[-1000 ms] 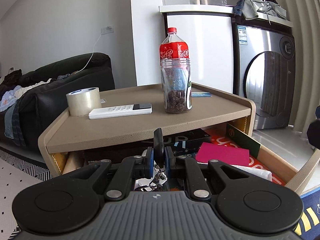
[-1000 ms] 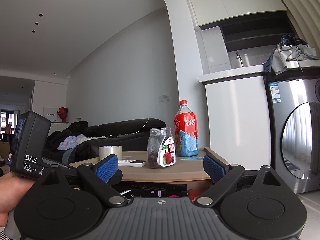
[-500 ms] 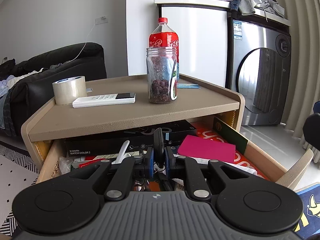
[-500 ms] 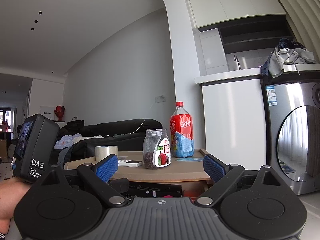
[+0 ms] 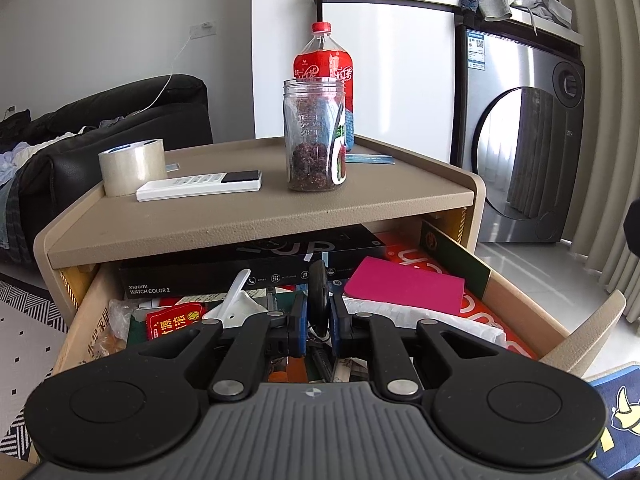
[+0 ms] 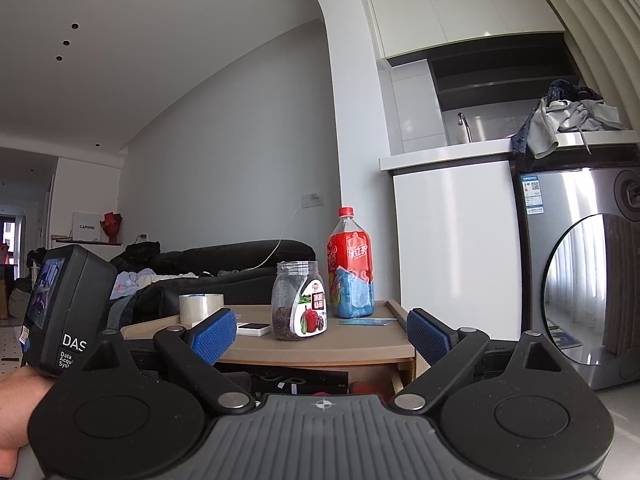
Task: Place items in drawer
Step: 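Lower the held car key with the left gripper into the open drawer, then open the left gripper to drop the car key into the drawer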
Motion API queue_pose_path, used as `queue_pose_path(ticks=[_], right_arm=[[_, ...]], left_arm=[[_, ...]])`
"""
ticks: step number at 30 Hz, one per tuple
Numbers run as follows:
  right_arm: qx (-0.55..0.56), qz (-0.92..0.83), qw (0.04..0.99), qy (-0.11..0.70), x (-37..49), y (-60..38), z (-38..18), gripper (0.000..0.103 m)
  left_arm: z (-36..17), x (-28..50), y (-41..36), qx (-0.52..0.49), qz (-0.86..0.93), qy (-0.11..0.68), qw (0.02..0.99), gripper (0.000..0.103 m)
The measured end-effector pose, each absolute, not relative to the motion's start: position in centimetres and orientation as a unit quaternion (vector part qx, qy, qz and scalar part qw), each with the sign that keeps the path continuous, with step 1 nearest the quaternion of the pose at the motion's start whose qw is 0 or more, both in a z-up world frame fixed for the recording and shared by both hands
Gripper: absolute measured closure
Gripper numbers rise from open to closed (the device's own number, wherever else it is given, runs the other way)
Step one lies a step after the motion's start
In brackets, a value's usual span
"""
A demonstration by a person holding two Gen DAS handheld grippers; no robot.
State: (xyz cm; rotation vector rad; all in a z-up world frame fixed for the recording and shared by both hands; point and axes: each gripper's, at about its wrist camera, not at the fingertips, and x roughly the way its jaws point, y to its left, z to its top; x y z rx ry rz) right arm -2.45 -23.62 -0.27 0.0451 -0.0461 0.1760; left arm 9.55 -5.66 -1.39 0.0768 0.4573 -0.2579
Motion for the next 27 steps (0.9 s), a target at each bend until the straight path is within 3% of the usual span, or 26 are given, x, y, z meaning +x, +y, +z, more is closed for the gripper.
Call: queue_pose_path(ticks=[3, 5, 27], right_arm=[[0.020, 0.086, 0.996, -0.024, -2.5, -23.6, -0.2, 0.008], [0.018, 0.086, 0.996, -0.023, -2.6, -23.6, -0.2, 0.008], [0.022, 0.094, 0.995, -0.011, -3.2, -23.7, -0.4, 0.008]], left_arm=[[-1.3, 9.4, -5.7, 0.039, -0.125, 0.222, 0.966, 0.086], [-1.1, 9.3, -5.7, 0.043, -0.122, 0.219, 0.967, 0.079], [1.7, 5.1, -4.5, 0.010, -0.105, 0.171, 0.980, 0.078]])
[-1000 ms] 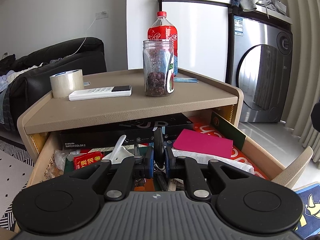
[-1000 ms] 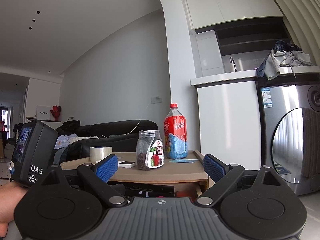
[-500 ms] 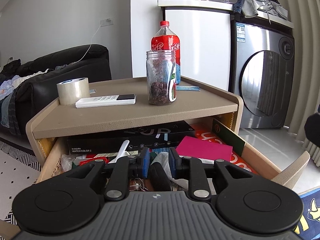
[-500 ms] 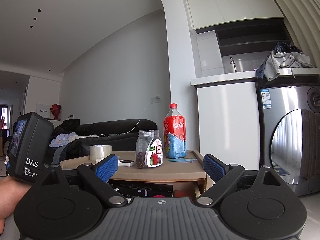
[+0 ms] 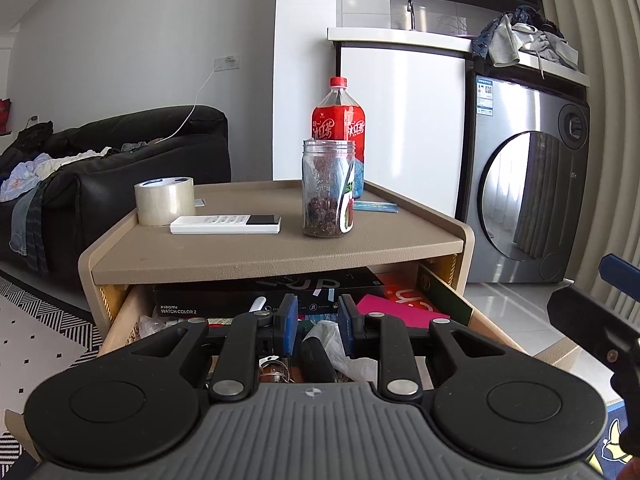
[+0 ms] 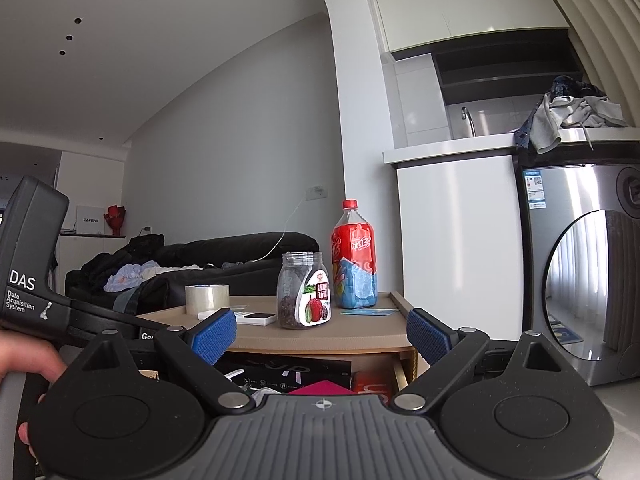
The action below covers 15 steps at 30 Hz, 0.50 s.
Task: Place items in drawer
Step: 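Open the left gripper to drop the car key into the drawer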
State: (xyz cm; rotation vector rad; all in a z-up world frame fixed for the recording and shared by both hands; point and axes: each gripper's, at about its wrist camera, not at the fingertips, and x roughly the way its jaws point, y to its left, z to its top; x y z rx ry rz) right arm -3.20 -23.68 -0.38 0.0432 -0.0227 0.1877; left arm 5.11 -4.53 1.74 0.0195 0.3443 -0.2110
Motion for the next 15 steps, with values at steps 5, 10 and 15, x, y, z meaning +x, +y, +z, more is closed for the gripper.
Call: queue_pose_path(ticks=[5, 10, 15], right_arm=[[0.024, 0.098, 0.995, -0.004, -3.2, -23.5, -0.7, 0.008], [0.022, 0.098, 0.995, 0.001, -3.3, -23.2, -0.9, 0.008], [0.022, 0.094, 0.995, 0.007, -3.4, -23.1, -1.2, 0.008]], left_arm=[[2.5, 3.6, -4.0, 0.005, -0.091, 0.150, 0.985, 0.078], [3.0, 2.2, -3.1, -0.004, -0.080, 0.135, 0.988, 0.078], [3.1, 1.0, -2.5, -0.009, -0.062, 0.126, 0.990, 0.078]])
